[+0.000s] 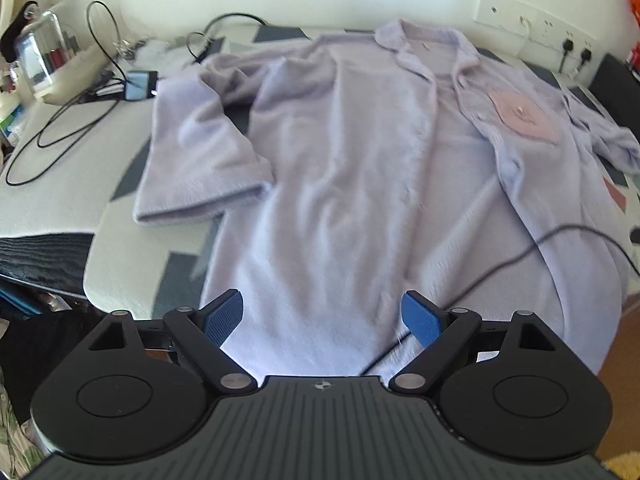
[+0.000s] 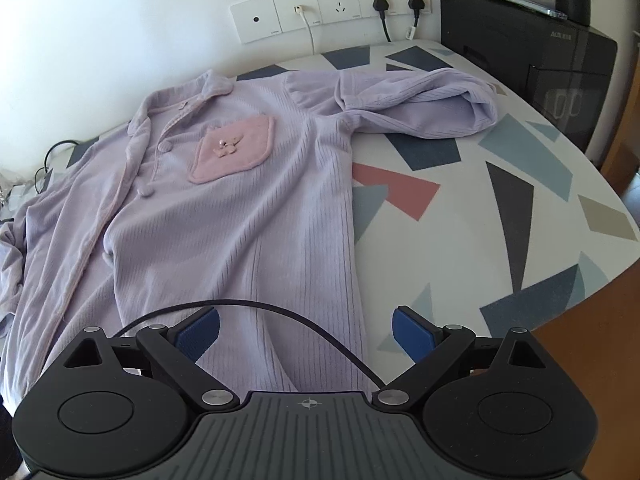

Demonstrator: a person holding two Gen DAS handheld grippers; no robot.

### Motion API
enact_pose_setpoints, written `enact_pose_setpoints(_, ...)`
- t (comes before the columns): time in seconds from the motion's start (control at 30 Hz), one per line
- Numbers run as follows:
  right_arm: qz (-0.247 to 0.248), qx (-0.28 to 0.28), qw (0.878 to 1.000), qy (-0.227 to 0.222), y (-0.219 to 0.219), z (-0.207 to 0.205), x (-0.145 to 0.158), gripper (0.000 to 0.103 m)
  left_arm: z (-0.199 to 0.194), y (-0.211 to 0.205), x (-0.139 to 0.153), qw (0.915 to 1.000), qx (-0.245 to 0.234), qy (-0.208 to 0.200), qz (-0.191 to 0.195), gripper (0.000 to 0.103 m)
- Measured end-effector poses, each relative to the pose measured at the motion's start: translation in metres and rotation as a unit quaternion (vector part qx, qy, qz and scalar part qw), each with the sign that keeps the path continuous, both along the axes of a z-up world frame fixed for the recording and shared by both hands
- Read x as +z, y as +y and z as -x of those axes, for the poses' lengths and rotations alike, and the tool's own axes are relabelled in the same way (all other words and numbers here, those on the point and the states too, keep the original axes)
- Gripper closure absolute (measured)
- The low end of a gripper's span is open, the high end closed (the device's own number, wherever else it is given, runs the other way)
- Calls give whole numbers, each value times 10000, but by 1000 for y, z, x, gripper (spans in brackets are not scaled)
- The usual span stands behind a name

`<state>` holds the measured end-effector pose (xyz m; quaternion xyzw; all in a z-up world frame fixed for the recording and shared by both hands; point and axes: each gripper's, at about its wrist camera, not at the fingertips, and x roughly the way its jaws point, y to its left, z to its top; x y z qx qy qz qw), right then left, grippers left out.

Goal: Fold clothes

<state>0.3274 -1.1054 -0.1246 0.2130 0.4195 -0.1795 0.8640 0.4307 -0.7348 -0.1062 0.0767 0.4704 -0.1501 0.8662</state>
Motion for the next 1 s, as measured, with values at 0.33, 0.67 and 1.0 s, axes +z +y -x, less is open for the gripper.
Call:
enact_pose_setpoints(0.33,16,-61,10000,-8,-5,-2,2,11,-27,-9,7,9994,146,-304,-76,12)
enact_pose_setpoints(0.67,-13,-192,9998,27,-14,-8,-2,11,-40,-37,0,9992,-197,-272,-218,12)
enact_pose_setpoints(1.0,-56,-309,9995,2,-22,-19,-7,12,-66,-45,-10,9995,-135,-123,-265,12)
